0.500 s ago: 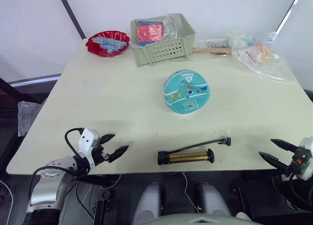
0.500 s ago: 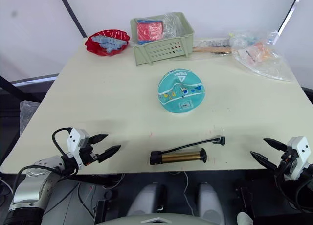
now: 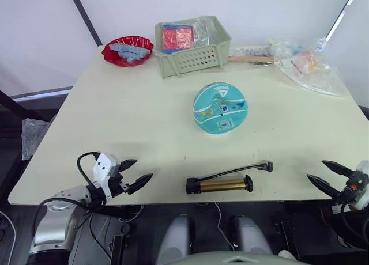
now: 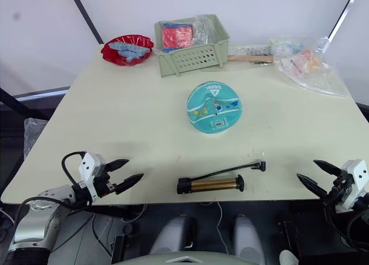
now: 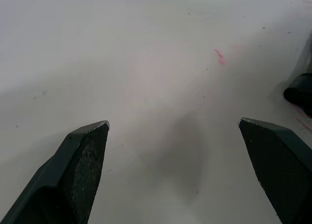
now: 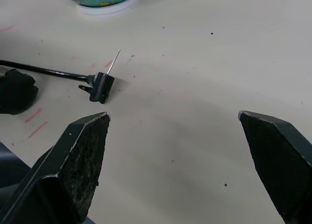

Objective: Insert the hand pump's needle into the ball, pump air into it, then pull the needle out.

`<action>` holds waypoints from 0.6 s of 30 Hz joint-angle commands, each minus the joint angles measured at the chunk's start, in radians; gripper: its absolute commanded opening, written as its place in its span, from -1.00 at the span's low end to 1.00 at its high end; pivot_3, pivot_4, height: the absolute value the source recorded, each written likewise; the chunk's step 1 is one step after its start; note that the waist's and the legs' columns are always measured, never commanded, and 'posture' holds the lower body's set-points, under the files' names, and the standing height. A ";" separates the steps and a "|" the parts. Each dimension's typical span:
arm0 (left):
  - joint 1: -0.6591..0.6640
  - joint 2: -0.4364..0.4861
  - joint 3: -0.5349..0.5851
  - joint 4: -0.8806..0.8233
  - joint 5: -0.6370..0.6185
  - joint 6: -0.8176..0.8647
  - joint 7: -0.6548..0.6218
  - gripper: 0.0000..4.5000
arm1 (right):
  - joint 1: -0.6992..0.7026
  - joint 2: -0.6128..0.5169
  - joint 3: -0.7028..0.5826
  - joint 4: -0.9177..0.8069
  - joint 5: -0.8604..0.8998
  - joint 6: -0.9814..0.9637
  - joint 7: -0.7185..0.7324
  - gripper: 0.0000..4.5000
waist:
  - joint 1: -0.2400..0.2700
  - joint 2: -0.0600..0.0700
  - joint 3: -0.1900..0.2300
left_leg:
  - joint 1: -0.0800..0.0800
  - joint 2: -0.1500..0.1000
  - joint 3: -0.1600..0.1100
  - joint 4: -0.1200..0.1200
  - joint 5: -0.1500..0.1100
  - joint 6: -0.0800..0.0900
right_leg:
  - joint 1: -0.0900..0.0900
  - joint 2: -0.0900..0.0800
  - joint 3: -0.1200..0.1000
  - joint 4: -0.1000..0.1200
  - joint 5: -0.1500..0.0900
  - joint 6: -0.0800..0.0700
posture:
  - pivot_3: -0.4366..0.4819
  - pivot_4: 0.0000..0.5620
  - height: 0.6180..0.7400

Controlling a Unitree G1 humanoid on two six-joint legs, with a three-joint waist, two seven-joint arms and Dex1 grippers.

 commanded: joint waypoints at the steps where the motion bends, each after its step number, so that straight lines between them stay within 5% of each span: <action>1: -0.038 0.022 -0.009 -0.036 -0.005 -0.014 -0.028 1.00 | -0.004 -0.004 -0.024 -0.027 0.007 -0.042 0.026 0.97 | 0.003 0.000 0.000 | 0.000 0.000 0.000 0.000 0.000 0.000 | 0.000 0.000 0.000 0.000 0.000 0.000 | -0.05 -0.47 1.00; 10: -0.163 0.042 -0.176 -0.115 0.028 0.006 -0.133 1.00 | 0.042 -0.037 -0.056 -0.100 0.144 -0.041 0.276 0.97 | 0.017 0.001 0.000 | 0.000 -0.001 0.001 0.000 0.000 0.000 | 0.001 0.000 0.000 0.000 0.000 0.000 | -0.05 -0.47 1.00; 18: -0.361 -0.012 -0.363 -0.097 0.055 0.024 -0.227 1.00 | 0.076 -0.053 -0.066 -0.197 0.177 -0.023 0.336 0.97 | 0.017 0.001 0.001 | 0.002 -0.003 0.000 0.001 0.000 0.000 | 0.003 0.002 0.001 0.001 0.000 0.000 | -0.05 -0.47 1.00</action>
